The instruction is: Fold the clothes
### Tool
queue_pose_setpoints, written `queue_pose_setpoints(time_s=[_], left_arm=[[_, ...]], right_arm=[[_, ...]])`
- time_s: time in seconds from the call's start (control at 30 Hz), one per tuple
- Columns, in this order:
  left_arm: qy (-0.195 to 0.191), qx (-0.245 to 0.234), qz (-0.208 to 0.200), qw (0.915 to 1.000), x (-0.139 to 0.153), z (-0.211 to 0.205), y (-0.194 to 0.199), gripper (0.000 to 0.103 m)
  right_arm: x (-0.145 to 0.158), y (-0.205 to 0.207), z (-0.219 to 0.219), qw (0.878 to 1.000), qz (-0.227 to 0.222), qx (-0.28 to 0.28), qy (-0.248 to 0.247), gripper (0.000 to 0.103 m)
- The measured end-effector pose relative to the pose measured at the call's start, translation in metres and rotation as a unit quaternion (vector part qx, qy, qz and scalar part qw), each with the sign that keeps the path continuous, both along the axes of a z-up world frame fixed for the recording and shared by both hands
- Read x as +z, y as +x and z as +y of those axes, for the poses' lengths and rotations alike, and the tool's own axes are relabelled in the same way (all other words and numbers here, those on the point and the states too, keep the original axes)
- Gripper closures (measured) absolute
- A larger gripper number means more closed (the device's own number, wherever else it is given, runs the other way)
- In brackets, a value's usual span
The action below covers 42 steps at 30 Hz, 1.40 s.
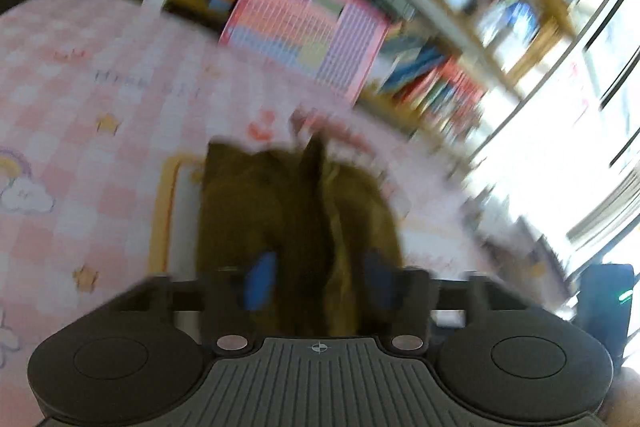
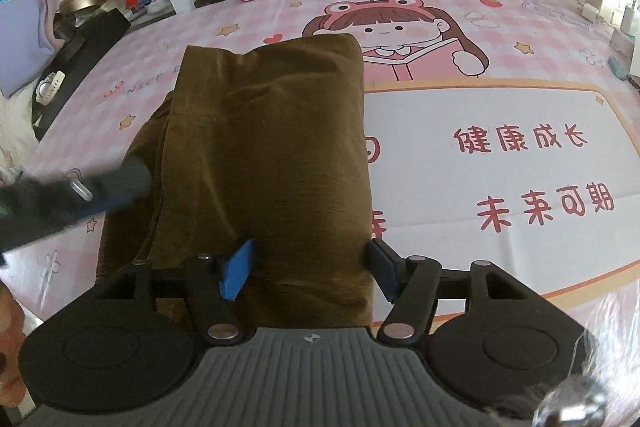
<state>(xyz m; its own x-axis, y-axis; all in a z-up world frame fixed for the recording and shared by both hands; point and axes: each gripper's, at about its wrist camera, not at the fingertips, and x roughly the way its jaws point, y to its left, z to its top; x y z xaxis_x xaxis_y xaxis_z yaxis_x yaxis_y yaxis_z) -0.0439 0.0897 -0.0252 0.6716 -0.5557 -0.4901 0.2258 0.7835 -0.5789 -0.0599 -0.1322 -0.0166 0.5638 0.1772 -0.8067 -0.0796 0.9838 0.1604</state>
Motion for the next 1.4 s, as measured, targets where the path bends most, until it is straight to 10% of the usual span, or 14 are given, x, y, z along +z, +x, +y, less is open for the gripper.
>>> queue_pose_setpoints(time_s=[0.27,0.37,0.53,0.6,0.8,1.13,1.4], left_arm=[[0.046,-0.014,0.033,0.9983,-0.015,-0.024,0.019,0.05],[0.065,-0.012,0.034,0.9972,-0.013,-0.028,0.018,0.078],[0.11,-0.036,-0.077,0.9903,0.017,-0.041,-0.01,0.101],[0.138,-0.04,-0.104,0.9841,0.021,-0.046,-0.016,0.101],[0.102,0.01,0.039,0.9939,-0.019,-0.017,0.016,0.101],[0.11,0.016,-0.018,0.9937,0.009,-0.009,-0.008,0.092],[0.108,0.035,-0.006,0.9935,0.007,0.005,-0.022,0.091]], right_arm=[[-0.004,0.002,0.007,0.999,-0.001,0.022,-0.026,0.041],[-0.004,0.003,0.007,0.999,0.0,0.024,-0.027,0.041],[-0.004,0.003,0.006,0.999,0.001,0.024,-0.024,0.041],[-0.004,0.003,0.006,0.999,0.002,0.024,-0.023,0.041],[-0.004,0.002,0.006,0.999,0.003,0.028,-0.024,0.041],[-0.001,0.0,0.003,1.0,0.002,0.011,-0.009,0.041],[0.034,0.002,-0.001,0.995,-0.09,-0.027,-0.014,0.041]])
